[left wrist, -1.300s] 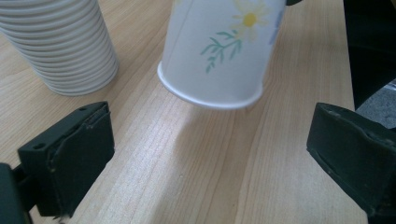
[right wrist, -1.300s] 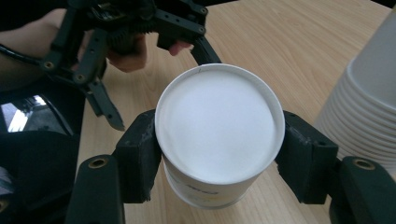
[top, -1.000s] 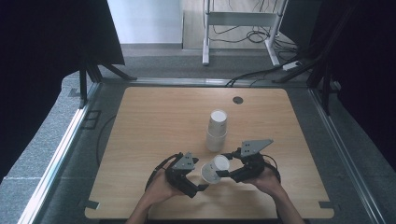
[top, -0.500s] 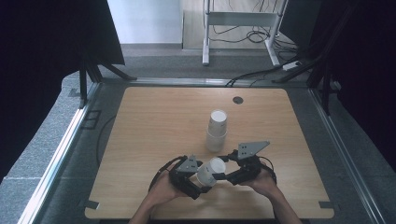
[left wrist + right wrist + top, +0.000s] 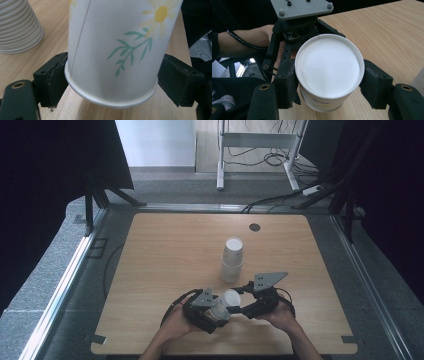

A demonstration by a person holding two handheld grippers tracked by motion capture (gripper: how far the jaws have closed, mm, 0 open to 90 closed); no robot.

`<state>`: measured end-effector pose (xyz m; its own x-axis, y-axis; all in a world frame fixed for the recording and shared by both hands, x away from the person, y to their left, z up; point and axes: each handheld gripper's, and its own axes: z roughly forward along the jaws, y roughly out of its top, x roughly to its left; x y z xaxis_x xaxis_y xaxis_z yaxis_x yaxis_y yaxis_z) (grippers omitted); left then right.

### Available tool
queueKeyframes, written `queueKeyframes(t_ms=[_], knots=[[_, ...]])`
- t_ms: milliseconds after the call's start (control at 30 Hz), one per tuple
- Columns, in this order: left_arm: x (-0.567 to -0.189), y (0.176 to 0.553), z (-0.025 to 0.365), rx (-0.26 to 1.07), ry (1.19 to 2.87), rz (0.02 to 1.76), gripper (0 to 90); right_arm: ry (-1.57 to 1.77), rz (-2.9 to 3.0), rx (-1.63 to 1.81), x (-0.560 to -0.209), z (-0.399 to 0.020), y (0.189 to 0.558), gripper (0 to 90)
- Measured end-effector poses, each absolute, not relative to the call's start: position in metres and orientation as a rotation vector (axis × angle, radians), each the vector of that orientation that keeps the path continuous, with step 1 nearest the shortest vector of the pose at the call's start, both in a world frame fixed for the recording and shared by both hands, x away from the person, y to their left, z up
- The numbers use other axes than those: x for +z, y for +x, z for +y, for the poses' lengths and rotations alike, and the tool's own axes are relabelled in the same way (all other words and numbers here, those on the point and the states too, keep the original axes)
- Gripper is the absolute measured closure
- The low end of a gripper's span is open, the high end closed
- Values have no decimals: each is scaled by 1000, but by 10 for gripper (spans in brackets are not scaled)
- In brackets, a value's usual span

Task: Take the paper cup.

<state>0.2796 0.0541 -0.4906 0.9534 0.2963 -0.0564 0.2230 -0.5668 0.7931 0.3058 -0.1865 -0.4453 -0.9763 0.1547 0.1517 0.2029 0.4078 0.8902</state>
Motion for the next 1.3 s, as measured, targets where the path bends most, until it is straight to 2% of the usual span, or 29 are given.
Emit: queueKeyframes(t_ms=[567,900,967,1033,1300], knots=[[-492,280,56,109,2190,361,317,-332,-2601,-1640,-446,-188,307,364],[-490,280,57,117,2219,359,351,-329,-2612,-1629,-447,-186,307,356],[-489,279,56,135,2234,354,351,-339,-2622,-1605,-446,-185,307,333],[-487,279,57,143,2240,350,351,-353,-2646,-1595,-446,-184,307,269],[-481,280,59,195,2297,355,350,-399,-2711,-1550,-436,-189,306,175]])
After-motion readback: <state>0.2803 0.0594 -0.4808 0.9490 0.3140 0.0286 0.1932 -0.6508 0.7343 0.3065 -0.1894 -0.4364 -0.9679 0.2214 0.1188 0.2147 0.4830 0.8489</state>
